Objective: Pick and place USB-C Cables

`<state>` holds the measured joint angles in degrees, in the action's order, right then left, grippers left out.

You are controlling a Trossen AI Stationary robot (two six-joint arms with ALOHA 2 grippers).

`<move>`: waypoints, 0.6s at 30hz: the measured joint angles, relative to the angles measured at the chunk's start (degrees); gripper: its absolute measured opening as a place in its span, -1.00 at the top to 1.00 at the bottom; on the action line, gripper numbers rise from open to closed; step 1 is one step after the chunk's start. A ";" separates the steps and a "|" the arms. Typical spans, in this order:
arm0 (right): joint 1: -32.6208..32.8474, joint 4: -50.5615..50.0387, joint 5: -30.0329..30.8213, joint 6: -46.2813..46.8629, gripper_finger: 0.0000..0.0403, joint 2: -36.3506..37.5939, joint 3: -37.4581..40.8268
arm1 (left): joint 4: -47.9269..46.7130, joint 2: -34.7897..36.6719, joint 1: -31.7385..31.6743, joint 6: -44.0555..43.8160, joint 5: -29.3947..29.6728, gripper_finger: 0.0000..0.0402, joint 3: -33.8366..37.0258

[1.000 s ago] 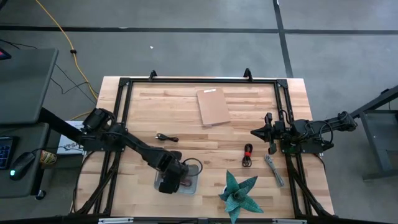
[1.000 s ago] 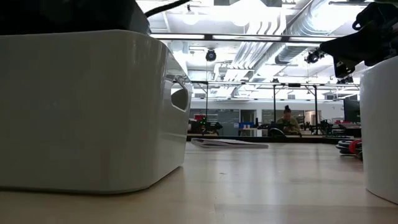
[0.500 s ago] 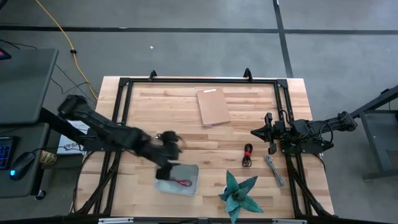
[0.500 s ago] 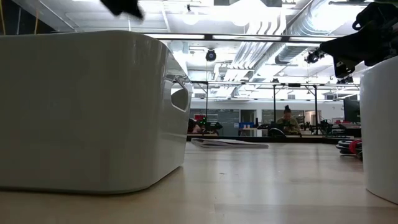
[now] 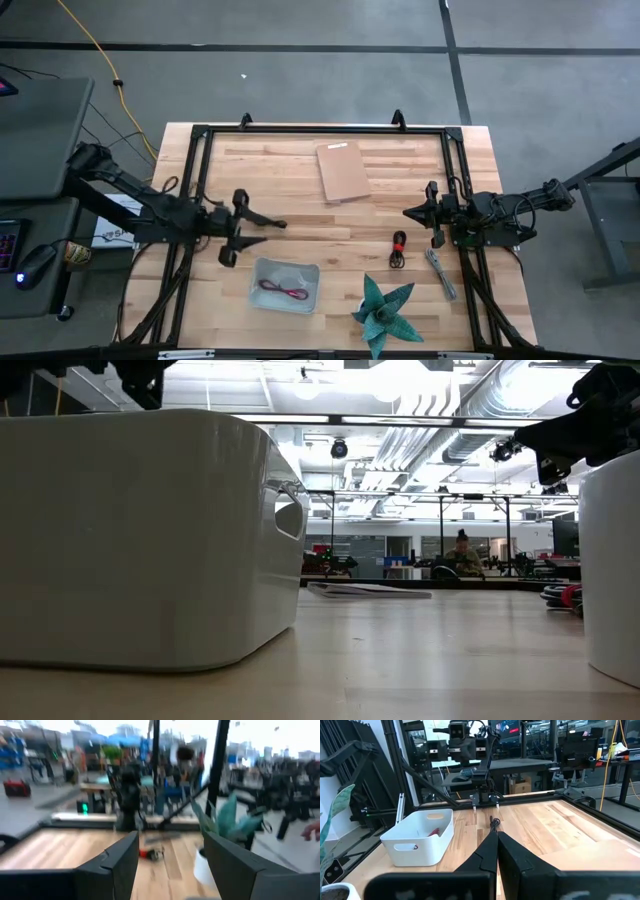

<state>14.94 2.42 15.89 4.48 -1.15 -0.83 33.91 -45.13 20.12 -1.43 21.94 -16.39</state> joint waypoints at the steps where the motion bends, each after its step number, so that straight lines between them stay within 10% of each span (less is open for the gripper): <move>1: -0.01 0.00 -0.01 0.02 1.00 0.00 0.01 | 0.66 0.92 -0.02 0.15 -0.01 -0.02 0.71; 18: 0.00 0.47 0.03 0.02 1.00 0.00 0.02 | 0.57 3.07 0.00 0.15 -0.06 -0.02 1.14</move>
<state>14.94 2.88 15.92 4.50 -1.15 -0.82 34.48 -42.06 20.12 -1.28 21.89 -15.25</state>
